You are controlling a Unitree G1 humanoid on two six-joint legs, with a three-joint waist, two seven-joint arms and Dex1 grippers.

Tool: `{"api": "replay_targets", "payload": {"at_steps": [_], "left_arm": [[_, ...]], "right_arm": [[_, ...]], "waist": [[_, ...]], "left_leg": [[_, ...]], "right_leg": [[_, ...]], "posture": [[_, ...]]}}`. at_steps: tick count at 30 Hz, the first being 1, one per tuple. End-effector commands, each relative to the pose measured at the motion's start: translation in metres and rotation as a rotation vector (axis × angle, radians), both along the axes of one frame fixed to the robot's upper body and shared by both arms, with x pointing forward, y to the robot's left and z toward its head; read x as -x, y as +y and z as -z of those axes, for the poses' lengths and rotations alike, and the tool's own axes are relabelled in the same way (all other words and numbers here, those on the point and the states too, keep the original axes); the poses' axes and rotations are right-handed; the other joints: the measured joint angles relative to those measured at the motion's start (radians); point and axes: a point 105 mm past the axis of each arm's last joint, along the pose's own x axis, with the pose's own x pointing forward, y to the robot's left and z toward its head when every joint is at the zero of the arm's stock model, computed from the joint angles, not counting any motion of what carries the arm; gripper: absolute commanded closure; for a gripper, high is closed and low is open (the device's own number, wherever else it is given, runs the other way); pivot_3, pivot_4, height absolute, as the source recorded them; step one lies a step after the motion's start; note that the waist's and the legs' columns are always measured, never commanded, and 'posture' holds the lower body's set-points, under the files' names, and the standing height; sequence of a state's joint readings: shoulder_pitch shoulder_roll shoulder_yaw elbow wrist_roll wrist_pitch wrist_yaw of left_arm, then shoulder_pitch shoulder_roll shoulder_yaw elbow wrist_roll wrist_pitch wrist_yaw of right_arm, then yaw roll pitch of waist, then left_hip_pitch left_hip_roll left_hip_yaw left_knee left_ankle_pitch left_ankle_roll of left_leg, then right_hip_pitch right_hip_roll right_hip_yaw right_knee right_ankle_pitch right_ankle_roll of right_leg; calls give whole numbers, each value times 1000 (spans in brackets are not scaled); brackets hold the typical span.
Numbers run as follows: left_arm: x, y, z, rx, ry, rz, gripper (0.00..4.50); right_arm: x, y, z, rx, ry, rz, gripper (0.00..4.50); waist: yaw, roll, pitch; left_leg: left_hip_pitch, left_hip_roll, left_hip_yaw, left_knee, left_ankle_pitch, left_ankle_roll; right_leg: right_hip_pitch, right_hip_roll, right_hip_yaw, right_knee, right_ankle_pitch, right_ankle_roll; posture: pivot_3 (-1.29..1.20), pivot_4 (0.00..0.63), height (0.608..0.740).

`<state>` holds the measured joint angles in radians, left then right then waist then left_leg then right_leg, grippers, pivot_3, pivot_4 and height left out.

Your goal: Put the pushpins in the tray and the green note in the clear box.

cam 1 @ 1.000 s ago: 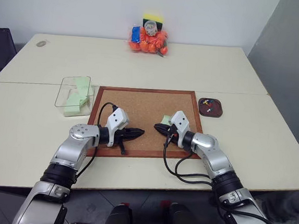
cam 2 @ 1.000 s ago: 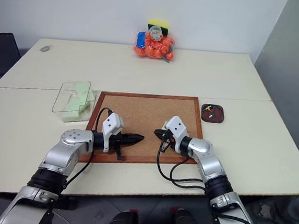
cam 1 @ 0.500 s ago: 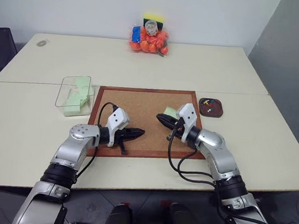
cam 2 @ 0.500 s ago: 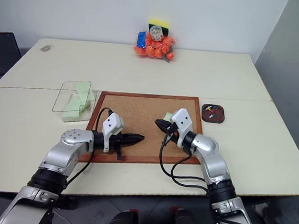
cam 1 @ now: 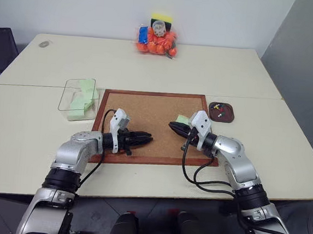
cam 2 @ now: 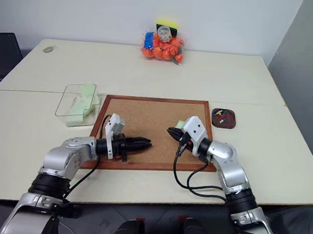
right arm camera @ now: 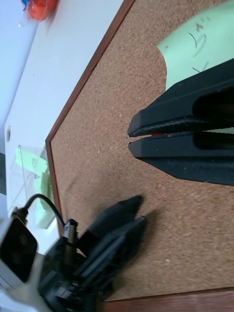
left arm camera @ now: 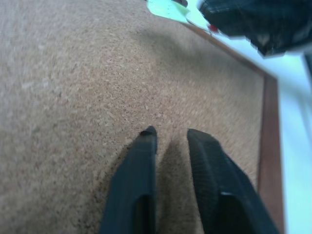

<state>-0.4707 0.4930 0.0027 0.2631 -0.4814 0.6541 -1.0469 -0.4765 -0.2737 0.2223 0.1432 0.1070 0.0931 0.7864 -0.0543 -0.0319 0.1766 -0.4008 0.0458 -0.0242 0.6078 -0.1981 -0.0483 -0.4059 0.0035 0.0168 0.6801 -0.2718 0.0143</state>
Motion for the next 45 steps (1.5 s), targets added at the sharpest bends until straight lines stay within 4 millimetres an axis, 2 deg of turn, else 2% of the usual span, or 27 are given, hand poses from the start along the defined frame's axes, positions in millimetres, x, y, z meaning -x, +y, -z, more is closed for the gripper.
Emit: {"api": "replay_targets", "payload": {"at_steps": [1, 6, 13, 16, 19, 31, 35, 45], "left_arm": [[-7, 0, -33, 174, 64, -39, 2400], [-1, -5, -45, 358, 257, -30, 1415], [14, -21, -47, 407, 378, 29, 57], [19, -28, -54, 448, 398, 72, 57], [24, -37, -51, 427, 392, 99, 57], [24, -49, -51, 431, 380, 118, 57], [26, -52, -43, 370, 338, 124, 607], [22, -50, -40, 353, 317, 115, 2412]], "right_arm": [[7, 5, -20, 30, -130, -79, 4500], [19, 5, -19, 128, -233, -186, 4500], [27, 6, -21, 232, -396, -273, 4500], [30, 8, -21, 257, -444, -301, 4500], [38, 15, -22, 264, -496, -346, 4500], [50, 25, -23, 282, -595, -421, 4500], [51, 26, -24, 286, -618, -428, 4500], [51, 30, -27, 273, -643, -432, 4500]], "waist": [[1, 0, 0], [3, -1, 1], [2, -2, 1], [3, -2, 1], [4, -2, 1], [17, -2, 1], [20, -2, 1], [22, -2, 1]], "left_leg": [[0, 0, 0, 0, 0, 0], [-1, -1, 0, 0, 0, 0], [0, 0, 0, 0, 0, 0], [0, -1, 0, 0, 0, -1], [0, -1, 0, 0, 0, -1], [0, -1, 1, 1, 0, -2], [0, -1, 1, 1, 0, -2], [0, -2, 1, 1, 0, -2]], "right_leg": [[0, 0, 0, 0, 0, 0], [0, 0, 0, -1, 0, 0], [0, 0, 0, -1, 0, 0], [0, -1, 1, 0, 0, 0], [0, -1, 1, 0, 0, 0], [0, -2, 1, 0, 0, 0], [0, -2, 1, -1, 0, 0], [0, -2, 1, -1, 0, 0]], "posture": [[0, 150, 740], [0, 150, 740], [0, 150, 740], [0, 150, 740], [0, 150, 740], [0, 150, 740], [0, 150, 740], [0, 150, 740]]}}
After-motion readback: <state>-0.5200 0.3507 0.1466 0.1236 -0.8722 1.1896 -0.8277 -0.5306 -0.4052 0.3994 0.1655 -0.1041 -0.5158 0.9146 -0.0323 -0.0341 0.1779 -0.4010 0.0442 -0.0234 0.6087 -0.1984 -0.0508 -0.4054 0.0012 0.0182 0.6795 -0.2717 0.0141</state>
